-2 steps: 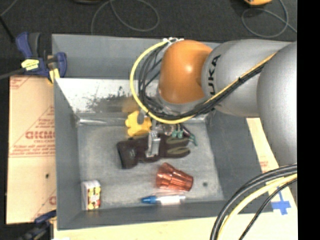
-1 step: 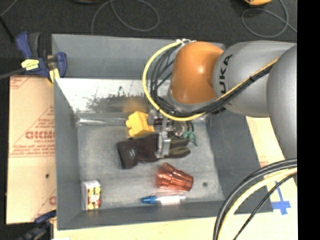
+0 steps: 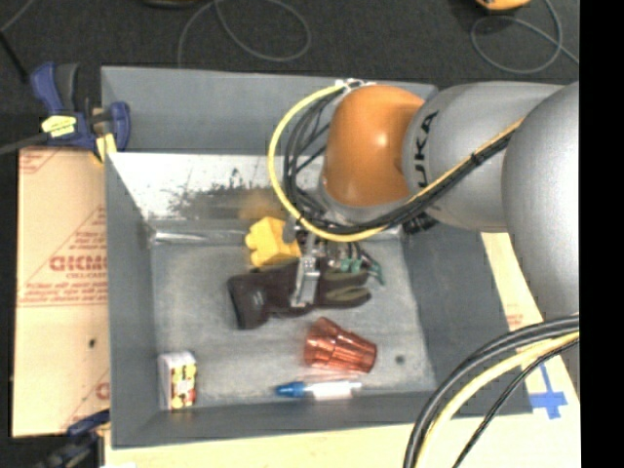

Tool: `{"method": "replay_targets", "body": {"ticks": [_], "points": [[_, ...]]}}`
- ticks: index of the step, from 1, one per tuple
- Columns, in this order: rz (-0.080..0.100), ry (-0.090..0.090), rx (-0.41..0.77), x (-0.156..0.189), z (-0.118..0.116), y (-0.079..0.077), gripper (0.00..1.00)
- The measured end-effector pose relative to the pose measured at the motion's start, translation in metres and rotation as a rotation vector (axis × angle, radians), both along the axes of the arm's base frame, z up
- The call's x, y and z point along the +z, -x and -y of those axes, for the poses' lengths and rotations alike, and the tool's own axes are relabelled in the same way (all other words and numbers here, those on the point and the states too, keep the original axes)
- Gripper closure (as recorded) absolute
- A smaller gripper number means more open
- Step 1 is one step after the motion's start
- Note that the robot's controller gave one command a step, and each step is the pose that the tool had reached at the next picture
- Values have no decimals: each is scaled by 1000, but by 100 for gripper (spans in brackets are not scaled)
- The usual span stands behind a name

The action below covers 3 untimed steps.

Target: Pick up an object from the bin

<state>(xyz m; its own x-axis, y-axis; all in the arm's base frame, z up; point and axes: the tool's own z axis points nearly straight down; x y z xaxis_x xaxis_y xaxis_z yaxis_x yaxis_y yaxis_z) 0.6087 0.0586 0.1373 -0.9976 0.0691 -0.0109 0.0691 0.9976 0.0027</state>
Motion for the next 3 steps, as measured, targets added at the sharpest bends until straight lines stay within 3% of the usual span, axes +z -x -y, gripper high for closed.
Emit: {"method": "replay_targets", "body": {"ticks": [1,2,3], "points": [[11,2,150,-37,-12,5,0],[37,-15,-193,-52,-12,-7,100],[37,-15,-193,-53,-11,-7,100]]}}
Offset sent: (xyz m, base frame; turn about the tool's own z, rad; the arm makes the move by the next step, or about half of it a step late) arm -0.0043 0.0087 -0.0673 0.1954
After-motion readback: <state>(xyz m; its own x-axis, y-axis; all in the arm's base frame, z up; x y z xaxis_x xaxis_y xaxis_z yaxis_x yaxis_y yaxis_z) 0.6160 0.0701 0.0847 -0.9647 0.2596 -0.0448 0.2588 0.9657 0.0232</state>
